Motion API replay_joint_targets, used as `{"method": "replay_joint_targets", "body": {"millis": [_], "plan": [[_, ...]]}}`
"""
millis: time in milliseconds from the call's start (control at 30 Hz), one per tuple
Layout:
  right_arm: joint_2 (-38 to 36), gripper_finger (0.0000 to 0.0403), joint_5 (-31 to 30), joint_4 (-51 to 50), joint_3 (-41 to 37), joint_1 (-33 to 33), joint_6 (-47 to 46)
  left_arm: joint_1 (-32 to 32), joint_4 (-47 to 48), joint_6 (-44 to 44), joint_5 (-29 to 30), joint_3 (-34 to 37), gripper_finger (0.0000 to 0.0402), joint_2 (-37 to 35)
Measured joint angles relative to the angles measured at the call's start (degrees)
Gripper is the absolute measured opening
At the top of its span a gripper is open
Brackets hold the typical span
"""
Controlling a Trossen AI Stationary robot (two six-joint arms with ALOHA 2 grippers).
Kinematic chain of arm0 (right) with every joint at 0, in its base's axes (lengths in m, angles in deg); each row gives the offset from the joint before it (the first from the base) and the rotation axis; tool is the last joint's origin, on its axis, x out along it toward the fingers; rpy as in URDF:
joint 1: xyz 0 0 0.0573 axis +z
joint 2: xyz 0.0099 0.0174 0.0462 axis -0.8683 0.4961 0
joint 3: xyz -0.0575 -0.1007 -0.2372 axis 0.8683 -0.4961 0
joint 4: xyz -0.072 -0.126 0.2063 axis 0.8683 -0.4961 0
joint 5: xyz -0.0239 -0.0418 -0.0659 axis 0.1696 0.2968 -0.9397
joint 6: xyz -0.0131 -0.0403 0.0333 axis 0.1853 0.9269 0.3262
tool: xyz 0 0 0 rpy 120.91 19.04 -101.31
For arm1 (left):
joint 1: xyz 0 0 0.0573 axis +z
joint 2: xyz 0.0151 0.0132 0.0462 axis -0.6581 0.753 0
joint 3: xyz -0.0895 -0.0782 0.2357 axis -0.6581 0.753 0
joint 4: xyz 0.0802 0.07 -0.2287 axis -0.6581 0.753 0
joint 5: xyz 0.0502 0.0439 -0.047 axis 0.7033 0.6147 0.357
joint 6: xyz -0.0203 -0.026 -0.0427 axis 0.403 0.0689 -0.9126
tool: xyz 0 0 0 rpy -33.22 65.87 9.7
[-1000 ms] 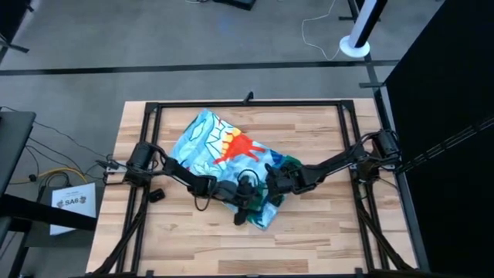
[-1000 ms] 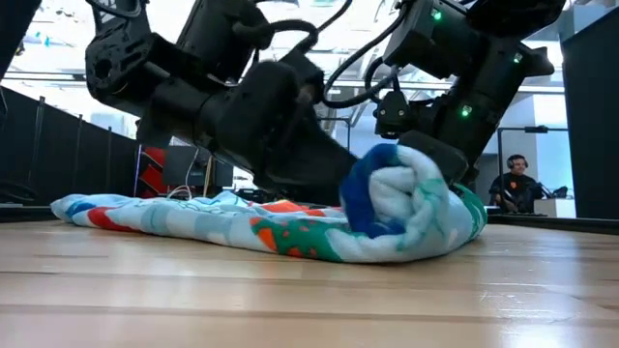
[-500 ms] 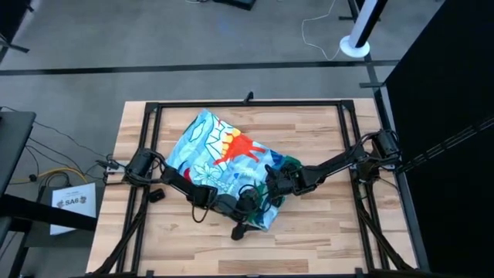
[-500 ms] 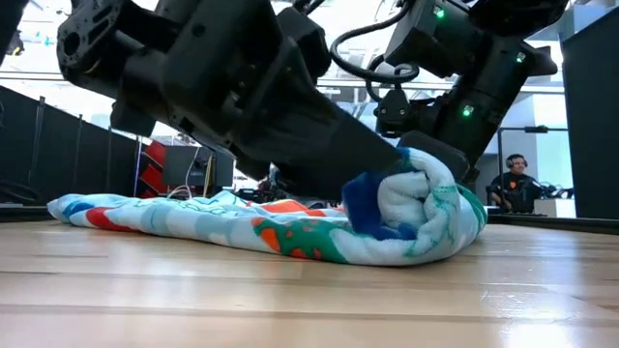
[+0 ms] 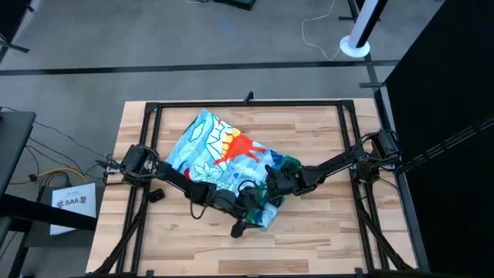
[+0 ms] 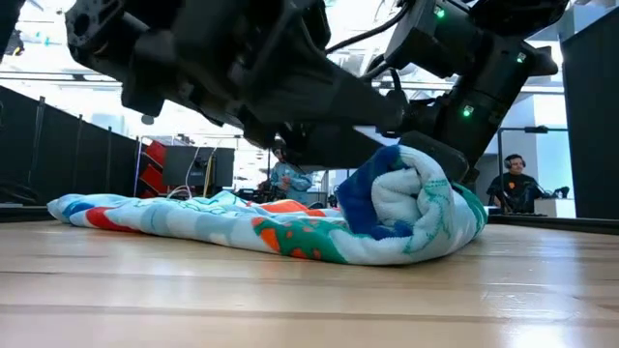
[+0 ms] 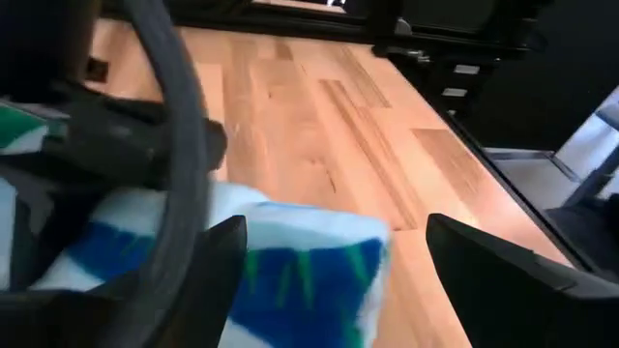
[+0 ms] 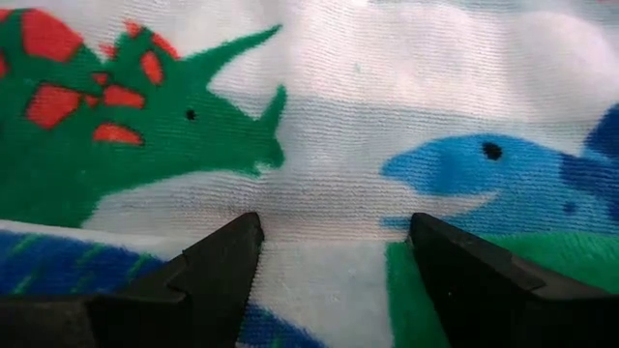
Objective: Roll towel
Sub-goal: Roll the multicolor dinosaur print towel
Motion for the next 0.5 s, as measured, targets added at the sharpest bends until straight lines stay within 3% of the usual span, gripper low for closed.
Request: {"method": "replay_joint_targets", "body": {"millis": [200,500], "plan": [[0.0,0.0259,0.0,0.0,0.0,-0.1,0.2,-2.8,-0.7,-2.5,-4.2,0.0,0.0306,0.6],[0.0,0.0259,0.0,0.0,0.0,-0.1,0.5,-5.6,2.2,-5.3,-1.0,0.0,0.0306,-0.4]]}}
